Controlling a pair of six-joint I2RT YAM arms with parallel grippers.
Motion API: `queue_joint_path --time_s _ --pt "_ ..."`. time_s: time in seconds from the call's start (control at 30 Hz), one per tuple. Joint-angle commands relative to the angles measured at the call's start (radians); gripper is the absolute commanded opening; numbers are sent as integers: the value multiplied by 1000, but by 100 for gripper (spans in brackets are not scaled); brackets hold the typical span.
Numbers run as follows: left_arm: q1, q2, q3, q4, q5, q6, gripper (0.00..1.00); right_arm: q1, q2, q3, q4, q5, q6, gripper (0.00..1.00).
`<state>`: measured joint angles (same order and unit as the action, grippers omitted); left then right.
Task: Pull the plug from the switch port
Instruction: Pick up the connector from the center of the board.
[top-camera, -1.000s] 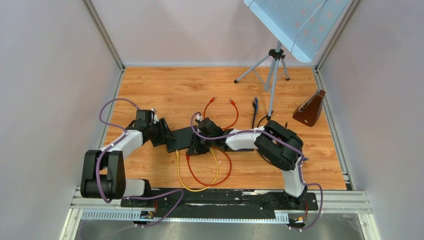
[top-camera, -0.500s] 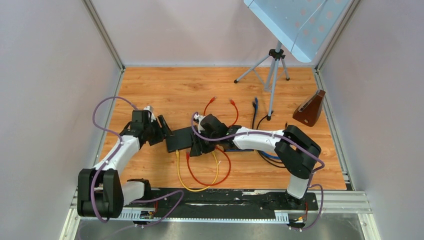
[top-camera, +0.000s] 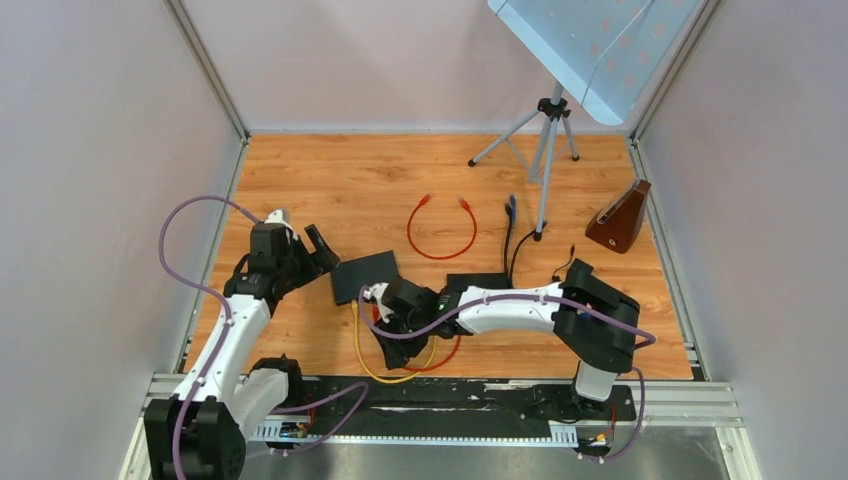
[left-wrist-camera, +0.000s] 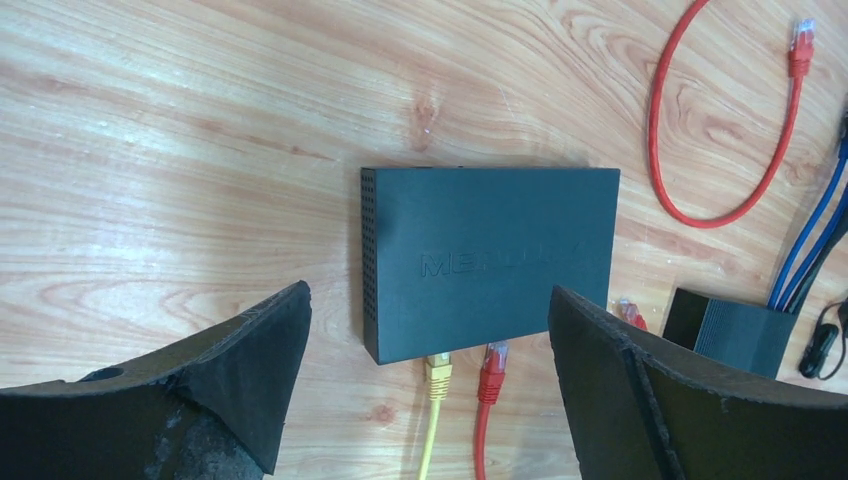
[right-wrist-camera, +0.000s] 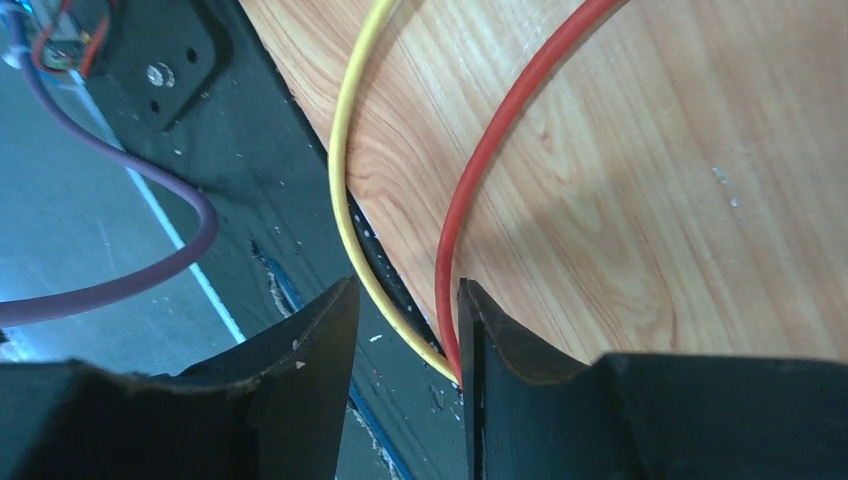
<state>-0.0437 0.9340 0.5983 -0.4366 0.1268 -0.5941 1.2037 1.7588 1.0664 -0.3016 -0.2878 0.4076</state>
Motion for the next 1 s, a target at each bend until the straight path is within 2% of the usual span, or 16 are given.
queue_joint_path --time_s 0.0,0.17,0.4,0.57,0.6,0.77,0.97 --pt "1 -39 8 -26 -55 -13 97 34 36 23 -47 51 -36 40" --pt "0 -56 6 -35 -76 -16 100 61 77 30 -67 74 -44 36" --pt "1 -72 1 -39 -89 -23 100 86 93 40 -93 145 -47 25" --pt "0 -79 1 -50 -107 -20 100 87 67 46 -96 195 -44 1" --pt "1 -78 1 -52 -108 -20 100 87 56 52 -96 196 -45 0" --pt "-1 -80 3 -56 -114 -22 100 86 -32 84 -103 201 -38 0" --pt "0 -100 0 -63 -124 -31 100 74 -211 111 -111 254 -36 0"
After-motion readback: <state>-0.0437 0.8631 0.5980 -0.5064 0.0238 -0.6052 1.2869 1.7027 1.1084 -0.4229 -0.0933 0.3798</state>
